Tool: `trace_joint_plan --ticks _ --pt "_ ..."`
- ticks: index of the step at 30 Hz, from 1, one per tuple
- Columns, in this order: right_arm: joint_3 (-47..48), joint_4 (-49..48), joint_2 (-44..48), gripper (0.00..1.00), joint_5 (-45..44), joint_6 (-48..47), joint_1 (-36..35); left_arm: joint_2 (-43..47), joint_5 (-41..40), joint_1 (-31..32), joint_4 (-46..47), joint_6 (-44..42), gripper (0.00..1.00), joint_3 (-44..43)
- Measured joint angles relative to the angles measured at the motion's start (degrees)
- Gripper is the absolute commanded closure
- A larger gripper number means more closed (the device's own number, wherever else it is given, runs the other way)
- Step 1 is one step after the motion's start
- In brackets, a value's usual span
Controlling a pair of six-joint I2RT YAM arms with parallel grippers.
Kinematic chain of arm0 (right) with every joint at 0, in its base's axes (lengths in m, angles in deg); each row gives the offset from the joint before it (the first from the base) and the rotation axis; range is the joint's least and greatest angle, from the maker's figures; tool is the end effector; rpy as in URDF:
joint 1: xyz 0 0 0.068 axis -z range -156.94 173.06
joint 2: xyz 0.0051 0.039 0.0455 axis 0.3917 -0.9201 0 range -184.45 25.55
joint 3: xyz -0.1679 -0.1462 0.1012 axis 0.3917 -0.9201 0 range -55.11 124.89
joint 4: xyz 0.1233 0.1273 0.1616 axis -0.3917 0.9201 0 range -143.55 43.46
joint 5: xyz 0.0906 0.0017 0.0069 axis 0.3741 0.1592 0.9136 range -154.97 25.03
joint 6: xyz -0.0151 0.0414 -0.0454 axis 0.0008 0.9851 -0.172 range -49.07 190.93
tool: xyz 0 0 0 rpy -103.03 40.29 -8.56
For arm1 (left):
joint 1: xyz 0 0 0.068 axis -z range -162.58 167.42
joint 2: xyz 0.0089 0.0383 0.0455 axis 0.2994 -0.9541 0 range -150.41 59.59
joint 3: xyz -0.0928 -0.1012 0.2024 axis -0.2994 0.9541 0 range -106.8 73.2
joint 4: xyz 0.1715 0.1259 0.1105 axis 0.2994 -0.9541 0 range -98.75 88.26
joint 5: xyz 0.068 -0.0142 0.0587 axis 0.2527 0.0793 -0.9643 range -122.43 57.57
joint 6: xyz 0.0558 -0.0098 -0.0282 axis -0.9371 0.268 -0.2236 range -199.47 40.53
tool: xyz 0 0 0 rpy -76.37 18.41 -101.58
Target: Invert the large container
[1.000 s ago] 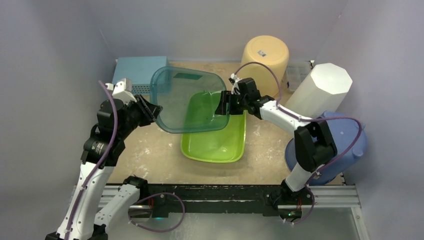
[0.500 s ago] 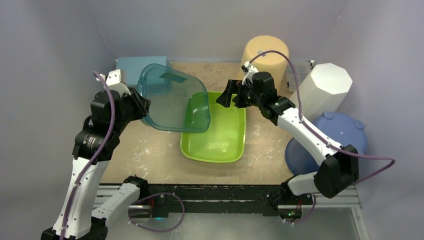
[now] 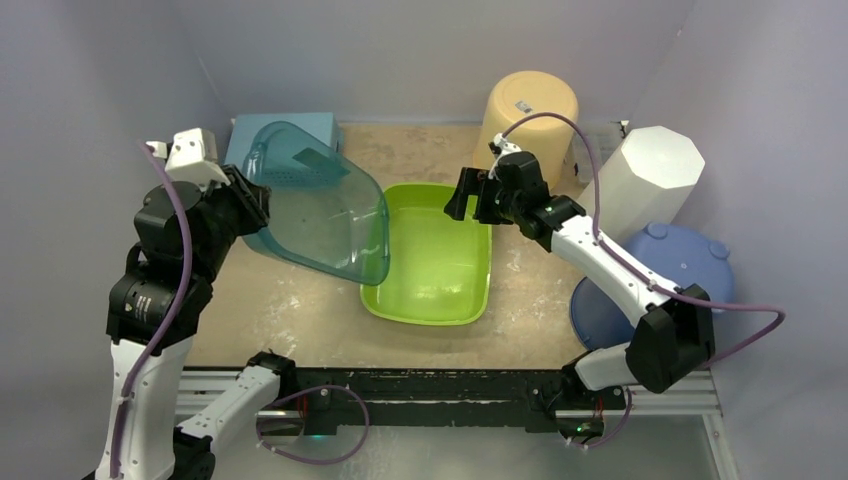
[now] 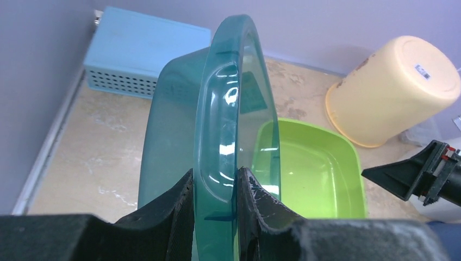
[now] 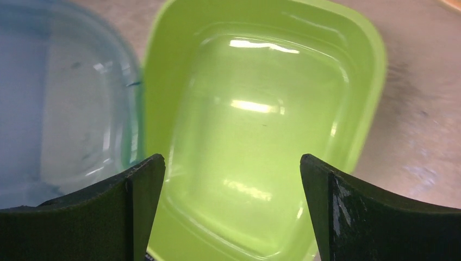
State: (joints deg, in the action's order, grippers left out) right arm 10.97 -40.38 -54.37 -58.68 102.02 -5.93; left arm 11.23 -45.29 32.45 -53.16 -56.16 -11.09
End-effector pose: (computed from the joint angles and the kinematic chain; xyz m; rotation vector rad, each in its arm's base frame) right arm 0.2751 0.1585 0.2942 -0.0325 2.1271 0.7531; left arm 0.1238 -0.0220 0.4352 -0.2895 1.8191 -0.2631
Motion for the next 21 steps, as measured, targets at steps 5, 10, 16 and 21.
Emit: trace_joint_plan --ticks 5,10,16,21 --pt "-0.50 3.91 -1.14 0.02 -6.91 0.46 0.02 -0.68 -4.92 0.00 -2.78 -3.37 1.00 -3.48" --pt "-2.60 4.70 -1.11 0.01 -9.07 0.90 0.02 -2.03 -9.14 0.00 -4.26 -6.60 1.00 -6.56" --pt "-3.26 5.57 -1.11 0.01 -11.63 1.33 0.00 -4.55 -15.15 0.00 -4.55 -12.98 1.00 -7.54" --pt "-3.96 6.43 -1.84 0.01 -13.46 1.57 0.00 -6.14 -15.69 0.00 -2.62 -15.63 1.00 -4.57"
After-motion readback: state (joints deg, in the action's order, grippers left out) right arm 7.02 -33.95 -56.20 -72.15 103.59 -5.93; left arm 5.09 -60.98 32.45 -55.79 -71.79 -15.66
